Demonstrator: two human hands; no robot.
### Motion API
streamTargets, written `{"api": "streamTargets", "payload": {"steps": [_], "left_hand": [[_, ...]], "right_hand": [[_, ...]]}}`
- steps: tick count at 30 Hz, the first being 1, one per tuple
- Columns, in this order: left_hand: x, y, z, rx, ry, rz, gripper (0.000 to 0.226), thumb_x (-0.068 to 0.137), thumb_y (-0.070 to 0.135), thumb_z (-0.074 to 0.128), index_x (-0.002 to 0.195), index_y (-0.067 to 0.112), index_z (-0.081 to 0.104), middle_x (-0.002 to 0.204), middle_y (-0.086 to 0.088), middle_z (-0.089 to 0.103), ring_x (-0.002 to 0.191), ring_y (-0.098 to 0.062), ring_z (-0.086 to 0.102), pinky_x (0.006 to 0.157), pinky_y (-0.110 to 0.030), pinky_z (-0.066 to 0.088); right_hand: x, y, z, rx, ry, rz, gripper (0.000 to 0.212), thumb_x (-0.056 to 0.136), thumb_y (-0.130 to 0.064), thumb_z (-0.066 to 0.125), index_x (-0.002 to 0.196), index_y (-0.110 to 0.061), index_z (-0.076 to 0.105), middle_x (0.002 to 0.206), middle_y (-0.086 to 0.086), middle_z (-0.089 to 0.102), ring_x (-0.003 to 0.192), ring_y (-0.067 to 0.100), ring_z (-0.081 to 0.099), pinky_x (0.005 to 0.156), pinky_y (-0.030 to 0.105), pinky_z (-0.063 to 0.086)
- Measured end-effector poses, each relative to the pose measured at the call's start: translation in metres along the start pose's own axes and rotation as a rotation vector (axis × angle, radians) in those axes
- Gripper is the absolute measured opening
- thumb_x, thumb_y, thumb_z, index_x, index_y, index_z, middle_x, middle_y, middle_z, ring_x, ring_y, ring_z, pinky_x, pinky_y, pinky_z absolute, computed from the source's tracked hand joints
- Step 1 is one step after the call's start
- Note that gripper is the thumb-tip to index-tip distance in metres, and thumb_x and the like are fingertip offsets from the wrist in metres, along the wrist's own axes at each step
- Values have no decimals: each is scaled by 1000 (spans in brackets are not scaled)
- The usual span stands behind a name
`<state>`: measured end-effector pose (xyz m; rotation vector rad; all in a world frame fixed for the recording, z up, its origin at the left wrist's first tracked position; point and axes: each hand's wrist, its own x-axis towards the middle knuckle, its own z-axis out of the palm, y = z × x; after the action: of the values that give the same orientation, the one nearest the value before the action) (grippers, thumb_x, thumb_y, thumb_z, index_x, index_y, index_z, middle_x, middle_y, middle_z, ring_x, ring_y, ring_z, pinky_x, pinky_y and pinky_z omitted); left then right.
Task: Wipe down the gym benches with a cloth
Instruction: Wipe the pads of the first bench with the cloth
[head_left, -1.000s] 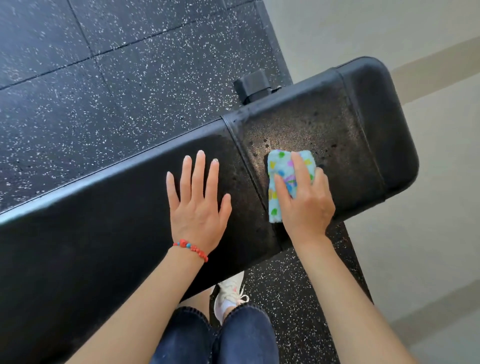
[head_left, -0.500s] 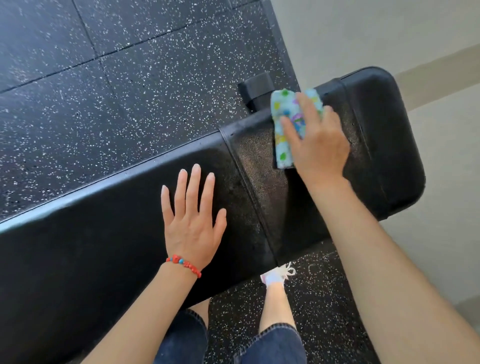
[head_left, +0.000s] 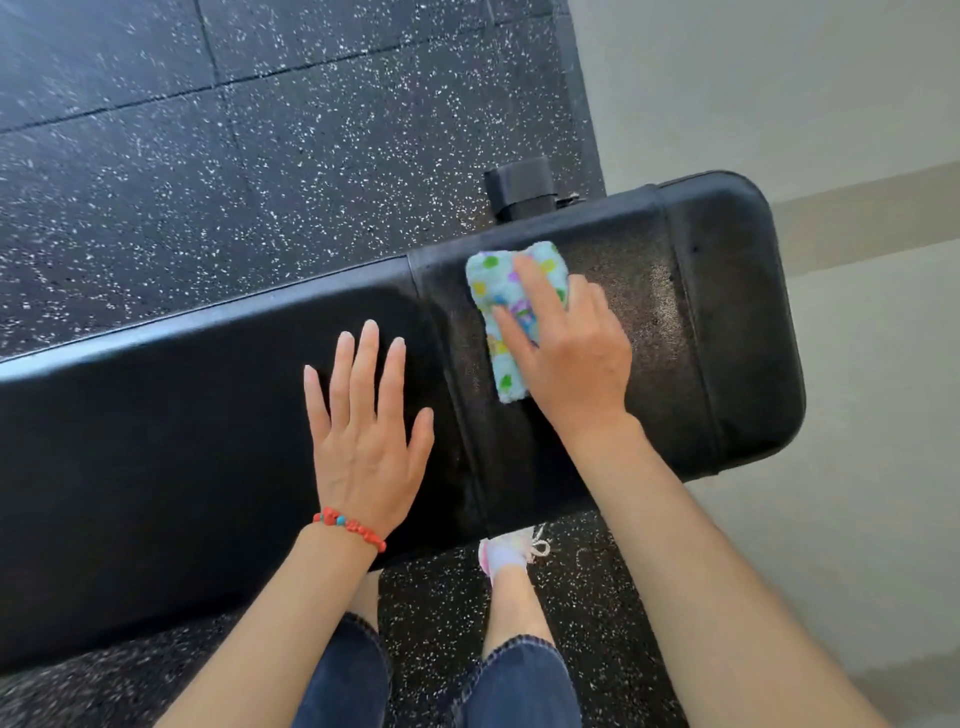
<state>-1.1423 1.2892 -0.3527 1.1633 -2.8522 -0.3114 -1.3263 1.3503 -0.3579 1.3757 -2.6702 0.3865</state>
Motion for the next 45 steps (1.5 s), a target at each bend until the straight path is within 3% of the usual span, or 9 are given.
{"api": "streamTargets", "payload": {"steps": [7, 12, 16, 21, 25, 29, 33, 38, 45], "left_hand": [[-7, 20, 14, 15, -12, -56, 56, 91, 32, 37, 142, 9, 29, 148, -18, 32, 139, -32, 21, 112, -54, 11], [-9, 15, 20, 28, 27, -17, 56, 92, 32, 37, 142, 7, 32, 149, -18, 31, 139, -32, 22, 112, -54, 11], [-10, 14, 20, 22, 38, -12, 56, 93, 33, 37, 142, 7, 33, 149, -18, 31, 139, -32, 22, 113, -53, 10], [-9, 15, 19, 18, 45, -24, 55, 92, 32, 38, 141, 7, 35, 149, -18, 32, 138, -33, 24, 112, -54, 12], [-9, 18, 18, 7, 51, -25, 54, 92, 30, 38, 140, 6, 36, 148, -19, 34, 138, -33, 24, 112, -56, 13], [-11, 26, 16, -43, 75, -45, 53, 92, 27, 39, 139, 4, 38, 146, -21, 35, 137, -35, 25, 110, -56, 15], [-20, 47, 14, -65, 76, 8, 52, 92, 27, 40, 137, 3, 39, 145, -21, 36, 136, -36, 27, 110, -55, 17], [-18, 80, 14, -88, 29, 54, 52, 91, 29, 39, 138, 6, 38, 147, -19, 35, 138, -34, 25, 112, -53, 16], [0, 94, 29, -7, -43, 29, 57, 92, 34, 36, 142, 7, 33, 149, -19, 30, 139, -34, 22, 113, -51, 13]], "right_hand": [[-11, 30, -13, 25, 43, 380, 39, 86, -37, 53, 117, -14, 62, 81, 15, 58, 69, 28, 57, 51, 31, 47], [-56, -27, -10, 80, -55, 61, 38, 90, -41, 49, 116, -15, 61, 76, 9, 55, 62, 22, 51, 49, 30, 43], [-54, -8, -9, 65, -11, -55, 39, 90, -44, 49, 114, -17, 64, 72, 9, 55, 61, 24, 53, 49, 32, 43], [-56, 63, -24, -27, 66, 224, 42, 88, -41, 51, 117, -13, 62, 79, 16, 58, 67, 31, 57, 50, 30, 45], [-62, 45, -25, 3, 62, 356, 41, 86, -39, 51, 116, -12, 62, 80, 16, 58, 68, 30, 57, 51, 29, 45], [-96, 1, -22, 36, 12, 68, 38, 92, -41, 48, 118, -16, 58, 74, 9, 54, 62, 22, 52, 49, 31, 44], [-98, 28, -30, -8, -9, -103, 38, 92, -42, 48, 115, -15, 61, 71, 8, 54, 59, 22, 50, 48, 30, 41], [-99, 114, -52, -58, 15, 307, 42, 89, -40, 50, 119, -12, 60, 78, 17, 56, 66, 33, 57, 50, 33, 47], [-87, 113, -49, 19, -15, 382, 43, 86, -38, 51, 119, -12, 60, 85, 20, 59, 73, 35, 59, 55, 33, 49]]}}
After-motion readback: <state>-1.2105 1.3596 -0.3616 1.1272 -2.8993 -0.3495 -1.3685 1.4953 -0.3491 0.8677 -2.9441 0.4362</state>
